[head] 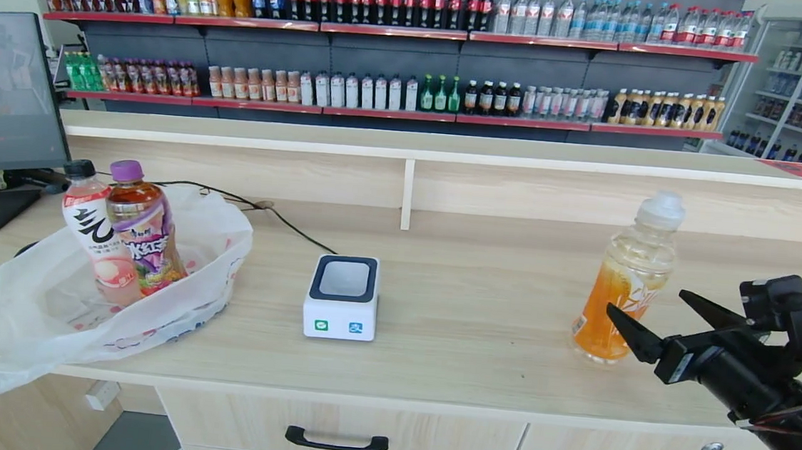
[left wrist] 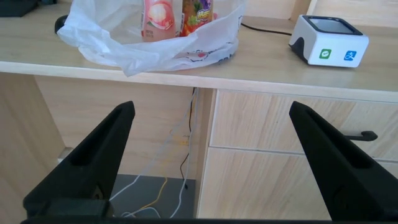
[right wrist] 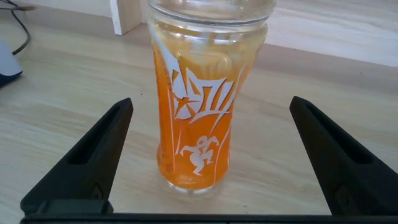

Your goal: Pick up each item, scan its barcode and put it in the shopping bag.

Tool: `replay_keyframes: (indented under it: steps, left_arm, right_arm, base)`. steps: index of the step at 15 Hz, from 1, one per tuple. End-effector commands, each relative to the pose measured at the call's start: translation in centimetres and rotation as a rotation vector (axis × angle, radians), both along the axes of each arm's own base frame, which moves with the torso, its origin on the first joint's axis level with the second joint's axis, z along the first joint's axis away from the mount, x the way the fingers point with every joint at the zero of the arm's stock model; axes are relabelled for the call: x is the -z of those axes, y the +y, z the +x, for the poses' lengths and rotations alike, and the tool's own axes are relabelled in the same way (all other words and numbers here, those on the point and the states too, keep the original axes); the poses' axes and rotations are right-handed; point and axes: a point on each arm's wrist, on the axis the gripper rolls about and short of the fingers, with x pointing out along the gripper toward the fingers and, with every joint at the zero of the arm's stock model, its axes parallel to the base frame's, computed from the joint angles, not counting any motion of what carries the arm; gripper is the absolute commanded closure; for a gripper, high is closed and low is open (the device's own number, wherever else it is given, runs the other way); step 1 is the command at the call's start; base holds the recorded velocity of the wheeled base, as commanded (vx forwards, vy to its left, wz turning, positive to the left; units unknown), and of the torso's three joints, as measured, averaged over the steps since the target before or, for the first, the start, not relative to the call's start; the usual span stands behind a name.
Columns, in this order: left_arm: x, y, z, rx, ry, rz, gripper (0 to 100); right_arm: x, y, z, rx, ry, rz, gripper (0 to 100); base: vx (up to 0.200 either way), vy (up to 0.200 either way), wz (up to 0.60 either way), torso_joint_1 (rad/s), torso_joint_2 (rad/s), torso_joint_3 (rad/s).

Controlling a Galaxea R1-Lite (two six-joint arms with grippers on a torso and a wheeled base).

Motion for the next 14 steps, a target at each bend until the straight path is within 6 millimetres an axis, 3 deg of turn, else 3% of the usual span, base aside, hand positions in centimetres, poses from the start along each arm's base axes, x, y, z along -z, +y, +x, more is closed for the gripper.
replay_keyframes:
  steps: [1,14]
  left_arm:
    - [0.0,0.0,0.0,0.001,-0.001,0.000,0]
    - [0.0,0.0,0.0,0.001,-0.001,-0.001,0]
  right_arm:
    - [0.4,-0.1,0.6,0.006,0.014,-0.003,0]
    - [1.1,0.3,3.6,0.008,0.014,0.011,0]
  base:
    - [0.000,0.000,0.00,0.000,0.00,0.000]
    - [0.000,0.000,0.00,0.000,0.00,0.000]
